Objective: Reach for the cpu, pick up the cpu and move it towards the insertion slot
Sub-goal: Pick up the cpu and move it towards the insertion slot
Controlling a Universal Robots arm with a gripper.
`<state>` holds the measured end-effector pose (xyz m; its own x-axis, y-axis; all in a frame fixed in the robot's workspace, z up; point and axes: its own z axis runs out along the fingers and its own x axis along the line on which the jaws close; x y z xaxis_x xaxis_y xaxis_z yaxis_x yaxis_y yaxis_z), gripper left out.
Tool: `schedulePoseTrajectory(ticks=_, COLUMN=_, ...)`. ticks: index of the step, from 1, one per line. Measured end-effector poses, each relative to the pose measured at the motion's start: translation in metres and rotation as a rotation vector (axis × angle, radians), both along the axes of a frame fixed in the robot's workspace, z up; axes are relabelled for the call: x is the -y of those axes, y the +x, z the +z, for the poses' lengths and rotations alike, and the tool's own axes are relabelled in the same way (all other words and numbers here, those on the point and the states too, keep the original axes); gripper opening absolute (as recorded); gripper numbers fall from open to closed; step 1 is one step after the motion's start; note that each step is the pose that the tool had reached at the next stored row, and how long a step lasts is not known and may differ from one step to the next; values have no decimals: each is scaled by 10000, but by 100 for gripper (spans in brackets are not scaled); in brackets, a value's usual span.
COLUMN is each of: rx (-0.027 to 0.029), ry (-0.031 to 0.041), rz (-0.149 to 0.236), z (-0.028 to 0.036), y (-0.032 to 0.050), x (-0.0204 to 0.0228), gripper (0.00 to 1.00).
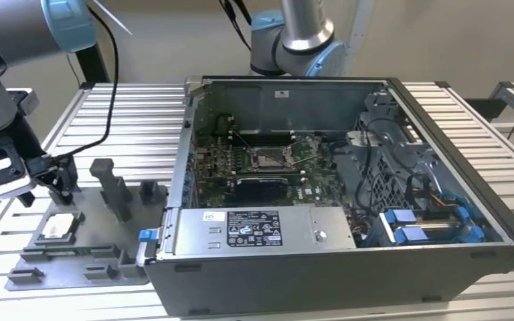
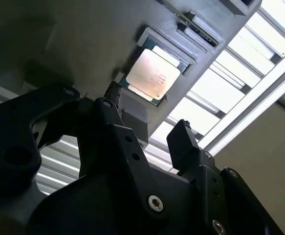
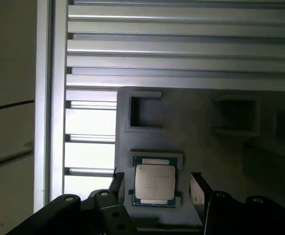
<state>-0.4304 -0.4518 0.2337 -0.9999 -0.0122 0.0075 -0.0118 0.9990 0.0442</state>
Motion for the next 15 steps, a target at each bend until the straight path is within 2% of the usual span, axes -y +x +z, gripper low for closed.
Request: schedulePoseTrajectory(ticks=15, rx=7, ry=-2, rz=0, z=-273, y=-2, x=1, gripper=100)
